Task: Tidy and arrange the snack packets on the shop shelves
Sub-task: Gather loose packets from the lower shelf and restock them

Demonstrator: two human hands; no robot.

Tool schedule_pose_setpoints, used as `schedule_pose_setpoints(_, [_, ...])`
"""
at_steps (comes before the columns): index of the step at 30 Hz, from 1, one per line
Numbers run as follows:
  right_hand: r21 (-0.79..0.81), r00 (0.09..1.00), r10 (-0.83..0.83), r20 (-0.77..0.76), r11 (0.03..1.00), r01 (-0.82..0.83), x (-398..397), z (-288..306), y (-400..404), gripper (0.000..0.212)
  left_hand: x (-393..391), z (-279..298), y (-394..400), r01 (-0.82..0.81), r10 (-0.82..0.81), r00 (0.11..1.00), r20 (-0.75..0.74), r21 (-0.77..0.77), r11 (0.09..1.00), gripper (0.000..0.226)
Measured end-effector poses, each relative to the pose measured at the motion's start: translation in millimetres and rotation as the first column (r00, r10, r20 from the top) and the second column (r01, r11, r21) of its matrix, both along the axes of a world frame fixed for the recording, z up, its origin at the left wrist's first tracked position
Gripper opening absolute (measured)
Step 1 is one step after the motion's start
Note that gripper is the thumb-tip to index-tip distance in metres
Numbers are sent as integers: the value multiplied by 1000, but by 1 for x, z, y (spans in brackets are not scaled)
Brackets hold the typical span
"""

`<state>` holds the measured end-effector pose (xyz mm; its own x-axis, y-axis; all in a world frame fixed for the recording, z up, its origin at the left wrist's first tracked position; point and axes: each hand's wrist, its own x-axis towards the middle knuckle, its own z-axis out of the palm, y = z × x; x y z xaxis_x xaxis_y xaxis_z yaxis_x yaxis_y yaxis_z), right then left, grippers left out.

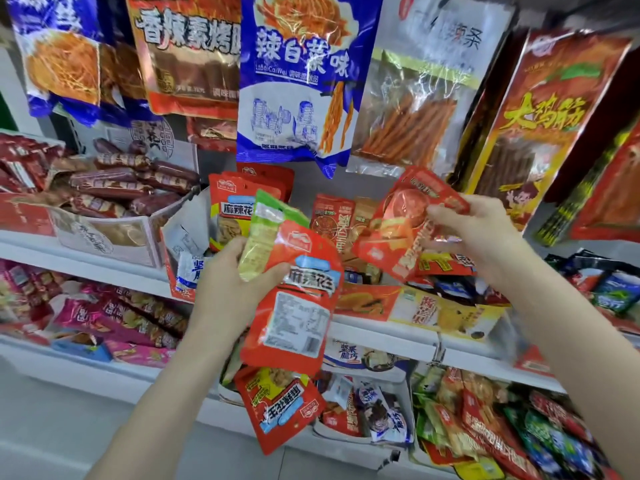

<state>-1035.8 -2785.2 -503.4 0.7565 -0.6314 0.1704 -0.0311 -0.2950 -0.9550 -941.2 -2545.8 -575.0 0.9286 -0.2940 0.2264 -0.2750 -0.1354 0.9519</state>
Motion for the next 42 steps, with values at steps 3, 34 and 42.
schedule_pose_setpoints(3, [-260,995,-101,-25,961,91,33,-9,-3,8,5,-2,9,-42,42,999,2,6,999,21])
schedule_pose_setpoints(34, [-762,920,-284,-269,647,-23,138,-91,9,34,17,-15,17,29,-18,994,-108,103,994,15])
schedule_pose_setpoints(42, [-599,973,-225,-50,786,151,100,-80,26,33,15,-14,19,69,-75,968,-240,-31,997,14])
